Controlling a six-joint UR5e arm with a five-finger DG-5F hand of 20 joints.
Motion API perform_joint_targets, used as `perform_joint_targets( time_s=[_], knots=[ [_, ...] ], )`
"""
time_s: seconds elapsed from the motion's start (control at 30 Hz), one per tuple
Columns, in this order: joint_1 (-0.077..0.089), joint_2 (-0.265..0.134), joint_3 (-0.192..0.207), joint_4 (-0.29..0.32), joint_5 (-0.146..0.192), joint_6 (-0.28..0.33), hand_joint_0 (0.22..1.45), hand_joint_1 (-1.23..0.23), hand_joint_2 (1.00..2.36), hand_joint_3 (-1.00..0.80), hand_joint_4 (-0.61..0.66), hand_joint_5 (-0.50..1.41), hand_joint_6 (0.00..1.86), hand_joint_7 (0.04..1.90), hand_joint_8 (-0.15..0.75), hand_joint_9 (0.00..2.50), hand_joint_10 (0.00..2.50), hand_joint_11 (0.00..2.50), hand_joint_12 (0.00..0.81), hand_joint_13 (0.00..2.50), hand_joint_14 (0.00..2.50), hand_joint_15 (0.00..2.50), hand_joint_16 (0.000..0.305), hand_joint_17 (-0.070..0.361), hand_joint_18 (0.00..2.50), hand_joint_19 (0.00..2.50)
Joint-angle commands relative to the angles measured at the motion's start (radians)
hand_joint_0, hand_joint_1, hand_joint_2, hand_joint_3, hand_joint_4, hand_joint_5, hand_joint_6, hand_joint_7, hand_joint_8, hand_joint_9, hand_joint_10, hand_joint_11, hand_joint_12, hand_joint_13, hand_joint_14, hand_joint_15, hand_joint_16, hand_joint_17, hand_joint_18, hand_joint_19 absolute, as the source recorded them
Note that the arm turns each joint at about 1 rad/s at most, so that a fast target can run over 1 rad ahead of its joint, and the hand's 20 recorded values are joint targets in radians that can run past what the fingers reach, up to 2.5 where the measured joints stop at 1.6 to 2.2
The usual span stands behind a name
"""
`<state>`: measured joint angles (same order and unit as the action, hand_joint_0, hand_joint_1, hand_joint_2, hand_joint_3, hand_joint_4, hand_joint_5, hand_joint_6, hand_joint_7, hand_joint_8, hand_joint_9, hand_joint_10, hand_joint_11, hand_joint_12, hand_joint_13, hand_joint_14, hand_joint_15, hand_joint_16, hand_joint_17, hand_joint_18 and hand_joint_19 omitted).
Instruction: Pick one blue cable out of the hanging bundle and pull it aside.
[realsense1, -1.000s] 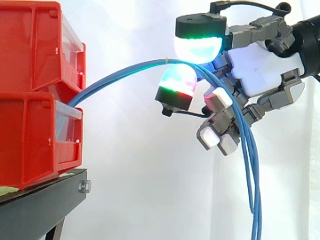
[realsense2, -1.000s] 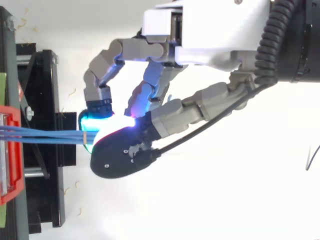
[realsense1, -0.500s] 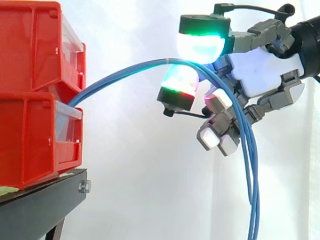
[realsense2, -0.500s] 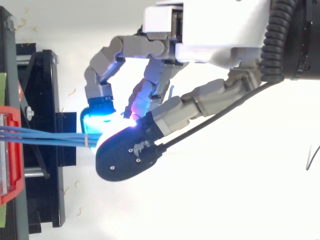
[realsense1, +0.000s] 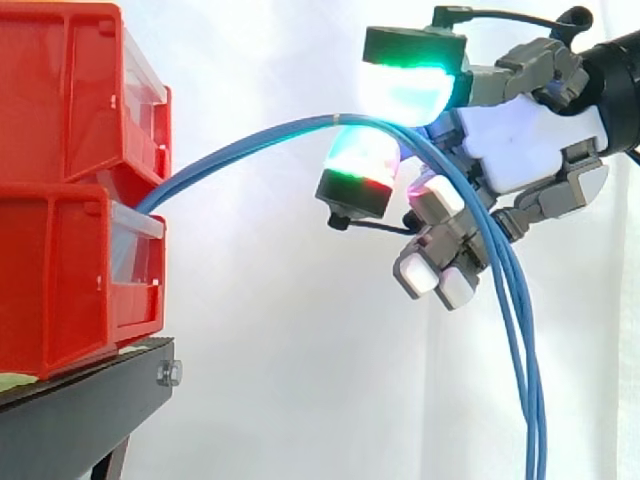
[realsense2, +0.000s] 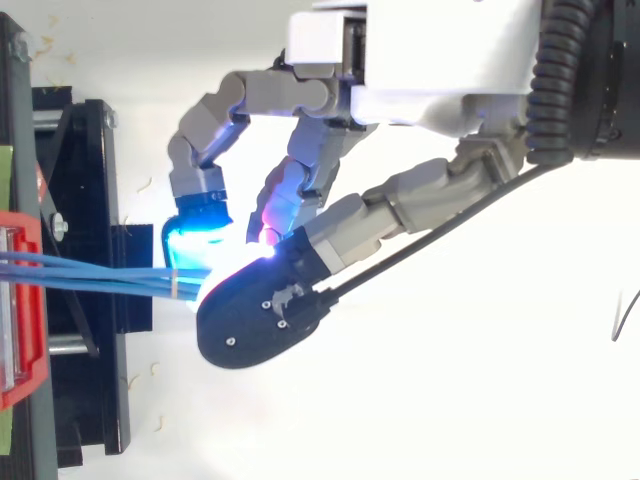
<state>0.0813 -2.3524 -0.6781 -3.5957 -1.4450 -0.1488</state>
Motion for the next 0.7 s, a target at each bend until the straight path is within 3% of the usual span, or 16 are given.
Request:
perform_joint_targets(
  time_s=[0.0, 0.67],
  knots=[
    [0.000, -0.001, 0.000, 0.000, 0.000, 0.000, 0.85, -0.97, 1.00, -0.50, -0.18, -0.06, 0.94, 1.19, 0.211, 1.18, 0.02, 0.54, 0.334, 0.78, 0.02, 0.51, 0.045, 0.100, 0.64, 0.62],
    [0.000, -0.001, 0.012, -0.006, 0.000, 0.000, 0.85, -0.98, 1.00, -0.50, -0.23, -0.06, 0.95, 1.13, 0.199, 1.17, 0.02, 0.54, 0.330, 0.78, 0.02, 0.50, 0.044, 0.099, 0.65, 0.61]
  ],
)
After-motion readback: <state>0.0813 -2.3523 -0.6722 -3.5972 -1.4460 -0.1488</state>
